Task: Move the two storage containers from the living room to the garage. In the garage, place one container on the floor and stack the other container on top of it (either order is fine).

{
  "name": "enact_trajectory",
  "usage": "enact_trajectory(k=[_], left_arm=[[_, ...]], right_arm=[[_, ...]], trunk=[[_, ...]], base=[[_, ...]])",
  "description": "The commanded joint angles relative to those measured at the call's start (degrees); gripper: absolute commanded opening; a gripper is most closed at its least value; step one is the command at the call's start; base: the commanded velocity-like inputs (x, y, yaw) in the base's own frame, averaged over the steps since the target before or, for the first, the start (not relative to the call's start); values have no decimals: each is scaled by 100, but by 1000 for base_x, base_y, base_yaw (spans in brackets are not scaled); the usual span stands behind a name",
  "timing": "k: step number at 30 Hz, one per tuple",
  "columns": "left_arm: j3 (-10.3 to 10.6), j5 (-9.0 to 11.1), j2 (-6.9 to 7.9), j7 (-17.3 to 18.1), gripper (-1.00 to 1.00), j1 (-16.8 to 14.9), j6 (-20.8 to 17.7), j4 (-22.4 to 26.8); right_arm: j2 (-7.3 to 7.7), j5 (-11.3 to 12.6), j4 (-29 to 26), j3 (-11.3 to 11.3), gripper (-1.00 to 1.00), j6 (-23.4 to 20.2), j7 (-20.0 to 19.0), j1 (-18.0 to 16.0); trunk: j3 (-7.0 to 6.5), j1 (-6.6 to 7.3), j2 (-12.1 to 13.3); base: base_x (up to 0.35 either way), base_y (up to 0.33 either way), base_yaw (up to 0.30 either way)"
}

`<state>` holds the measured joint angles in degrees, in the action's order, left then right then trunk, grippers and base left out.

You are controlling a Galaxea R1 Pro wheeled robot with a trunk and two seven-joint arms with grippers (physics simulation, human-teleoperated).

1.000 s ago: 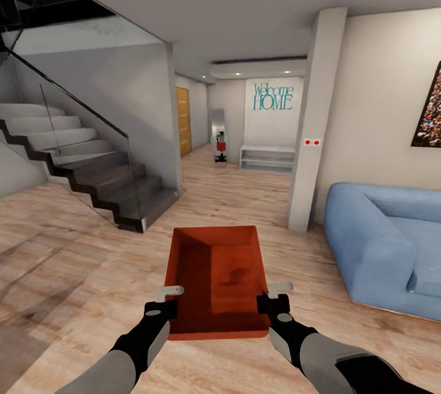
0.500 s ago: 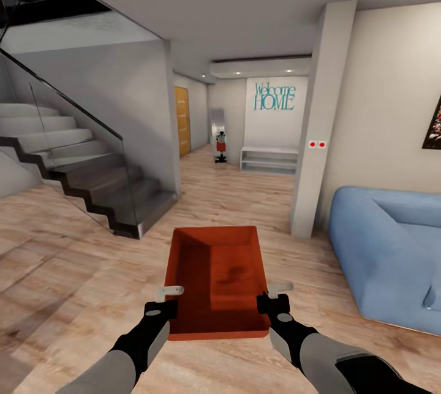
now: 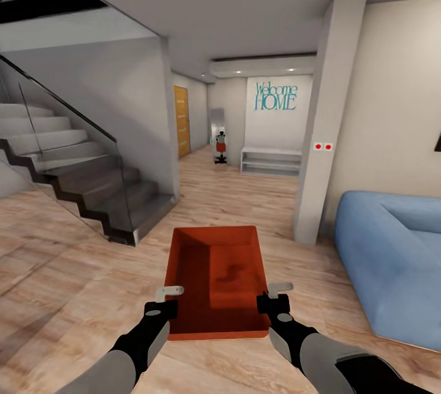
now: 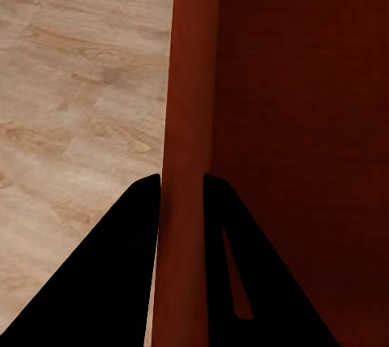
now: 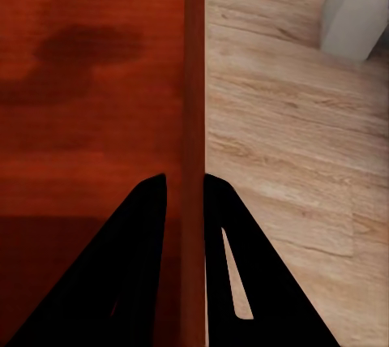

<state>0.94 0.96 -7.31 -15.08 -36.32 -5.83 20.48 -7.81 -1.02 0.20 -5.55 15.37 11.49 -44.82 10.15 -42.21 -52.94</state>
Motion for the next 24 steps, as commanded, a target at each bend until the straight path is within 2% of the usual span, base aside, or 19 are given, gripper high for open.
enact_trajectory(k=[1, 24], left_arm=[[-121, -140, 1, -171, -100, -7, 7, 35], [-121, -140, 1, -171, -100, -7, 9, 35]], right_arm=[[-2, -74, 15, 133, -100, -16, -15, 0], [-2, -74, 15, 133, -100, -16, -15, 0]], trunk=[[8, -4, -6], [8, -4, -6]], base=[[322, 0, 0], [322, 0, 0]])
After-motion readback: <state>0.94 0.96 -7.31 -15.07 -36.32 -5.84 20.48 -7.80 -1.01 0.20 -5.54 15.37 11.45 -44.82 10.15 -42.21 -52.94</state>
